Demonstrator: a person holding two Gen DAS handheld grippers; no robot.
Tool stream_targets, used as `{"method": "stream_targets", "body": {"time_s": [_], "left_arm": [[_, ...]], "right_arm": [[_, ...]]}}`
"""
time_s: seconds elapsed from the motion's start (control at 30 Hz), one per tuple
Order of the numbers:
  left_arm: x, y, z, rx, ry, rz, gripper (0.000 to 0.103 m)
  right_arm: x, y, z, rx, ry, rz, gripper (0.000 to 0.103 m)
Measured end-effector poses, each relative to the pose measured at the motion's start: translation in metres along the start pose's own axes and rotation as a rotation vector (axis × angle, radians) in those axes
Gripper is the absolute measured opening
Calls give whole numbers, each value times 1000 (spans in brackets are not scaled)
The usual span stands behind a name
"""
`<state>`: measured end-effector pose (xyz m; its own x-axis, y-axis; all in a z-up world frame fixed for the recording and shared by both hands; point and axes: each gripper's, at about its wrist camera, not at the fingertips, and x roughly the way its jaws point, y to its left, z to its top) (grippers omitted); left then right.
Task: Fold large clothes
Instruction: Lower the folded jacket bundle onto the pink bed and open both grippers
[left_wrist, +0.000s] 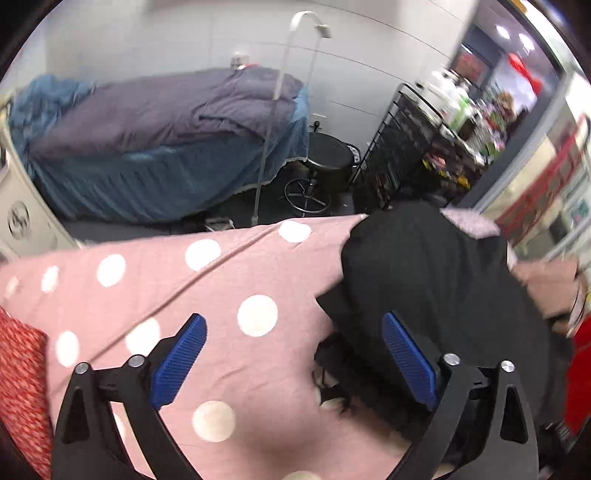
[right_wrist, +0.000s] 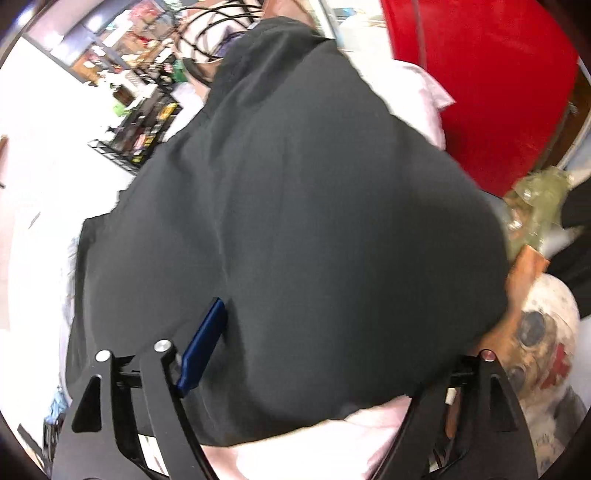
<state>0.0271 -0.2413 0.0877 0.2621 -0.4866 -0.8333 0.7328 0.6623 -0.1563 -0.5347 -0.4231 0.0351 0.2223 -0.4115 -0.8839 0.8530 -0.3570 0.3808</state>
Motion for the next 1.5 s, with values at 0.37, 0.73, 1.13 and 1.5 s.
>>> {"method": "stream_targets", "body": {"time_s": [0.37, 0.73, 1.13, 1.5], "left_arm": [[-49, -109, -72, 504, -65, 40, 97], [-74, -129, -84, 582, -51, 41, 97], [-90, -153, -100, 647, 6, 48, 97], [-90, -167, -114, 679, 48, 28, 97]], "right_arm": [[-52, -59, -10, 135, -13, -14, 82], [-137, -3, -16, -144, -270, -163, 93], [-103, 89, -87, -704, -93, -249, 93], [-87, 91, -97, -758, -60, -276, 93]]}}
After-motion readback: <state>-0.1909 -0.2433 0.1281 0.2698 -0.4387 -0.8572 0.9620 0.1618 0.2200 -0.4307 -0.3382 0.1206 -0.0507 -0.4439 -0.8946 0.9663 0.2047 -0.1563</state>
